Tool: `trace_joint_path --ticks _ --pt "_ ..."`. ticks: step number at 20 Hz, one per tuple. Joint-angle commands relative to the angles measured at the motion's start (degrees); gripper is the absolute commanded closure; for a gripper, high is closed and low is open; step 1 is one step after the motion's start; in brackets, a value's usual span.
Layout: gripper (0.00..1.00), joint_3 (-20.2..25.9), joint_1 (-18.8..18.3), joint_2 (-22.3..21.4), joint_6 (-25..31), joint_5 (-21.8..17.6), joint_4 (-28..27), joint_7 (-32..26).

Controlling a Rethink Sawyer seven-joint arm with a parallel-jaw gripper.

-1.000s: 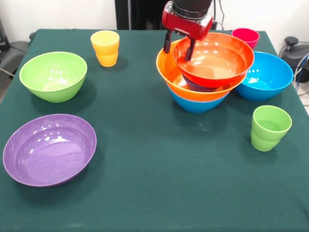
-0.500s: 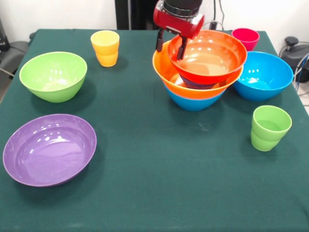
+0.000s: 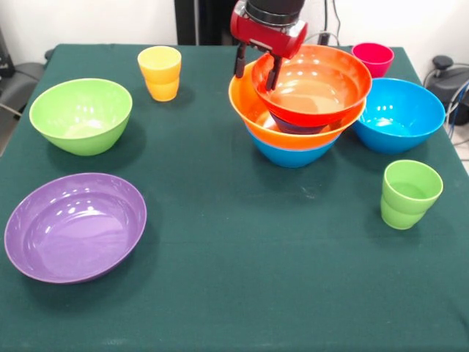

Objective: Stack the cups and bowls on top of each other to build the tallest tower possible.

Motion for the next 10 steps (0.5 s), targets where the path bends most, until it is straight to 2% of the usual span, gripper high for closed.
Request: trace_joint_path --ticks 1,10 --pt "0.00 5.0 -1.6 1.4 0.0 -4.2 2.4 -2.2" --pt "0.00 5.1 -1.8 1.0 1.6 -3.9 1.5 -2.7"
